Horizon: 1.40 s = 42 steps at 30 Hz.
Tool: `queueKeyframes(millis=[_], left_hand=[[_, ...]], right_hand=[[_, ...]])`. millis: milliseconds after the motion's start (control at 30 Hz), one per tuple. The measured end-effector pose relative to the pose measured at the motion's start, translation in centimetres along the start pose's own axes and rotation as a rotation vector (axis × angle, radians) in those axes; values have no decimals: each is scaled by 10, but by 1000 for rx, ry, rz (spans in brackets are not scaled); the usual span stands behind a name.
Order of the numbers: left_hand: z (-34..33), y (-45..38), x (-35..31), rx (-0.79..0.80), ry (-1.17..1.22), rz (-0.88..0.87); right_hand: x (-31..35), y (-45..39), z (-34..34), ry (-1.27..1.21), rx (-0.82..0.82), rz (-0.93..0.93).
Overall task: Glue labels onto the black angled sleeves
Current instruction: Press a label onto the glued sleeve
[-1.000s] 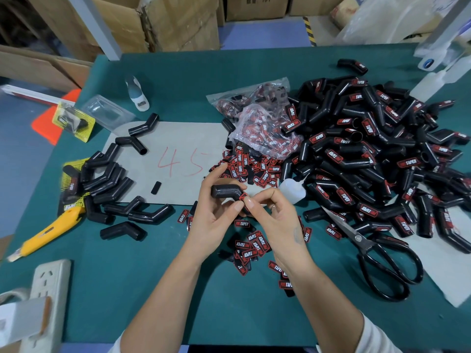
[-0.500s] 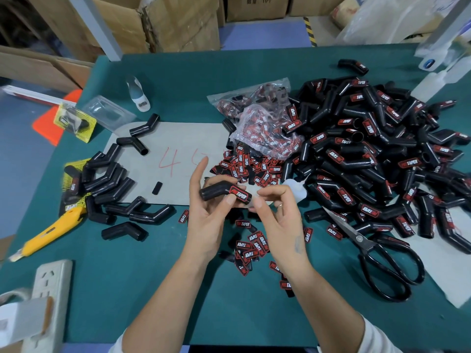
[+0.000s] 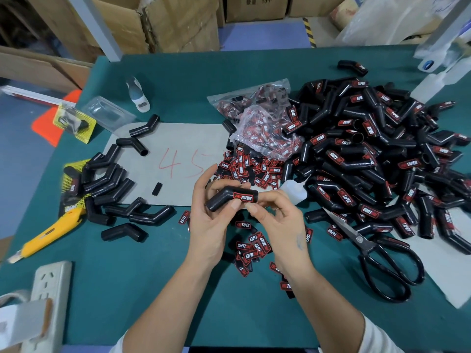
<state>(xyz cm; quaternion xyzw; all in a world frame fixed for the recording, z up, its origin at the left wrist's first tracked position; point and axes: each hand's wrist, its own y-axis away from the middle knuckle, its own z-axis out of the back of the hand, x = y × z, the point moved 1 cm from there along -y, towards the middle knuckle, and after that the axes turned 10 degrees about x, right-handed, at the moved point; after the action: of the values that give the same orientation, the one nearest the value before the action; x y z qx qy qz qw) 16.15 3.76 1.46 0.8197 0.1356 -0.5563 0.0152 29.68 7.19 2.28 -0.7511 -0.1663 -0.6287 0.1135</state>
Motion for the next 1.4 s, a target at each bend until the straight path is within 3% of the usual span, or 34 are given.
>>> queueKeyframes(millis=[567, 1167, 1400], left_hand=[[6, -2, 3, 13, -168, 29], [5, 0, 3, -18, -46, 181], [0, 0, -3, -4, -60, 161]], right_hand=[[-6, -5, 9, -29, -18, 53], [-9, -5, 9, 36, 21, 34], [-5, -4, 6, 69, -12, 49]])
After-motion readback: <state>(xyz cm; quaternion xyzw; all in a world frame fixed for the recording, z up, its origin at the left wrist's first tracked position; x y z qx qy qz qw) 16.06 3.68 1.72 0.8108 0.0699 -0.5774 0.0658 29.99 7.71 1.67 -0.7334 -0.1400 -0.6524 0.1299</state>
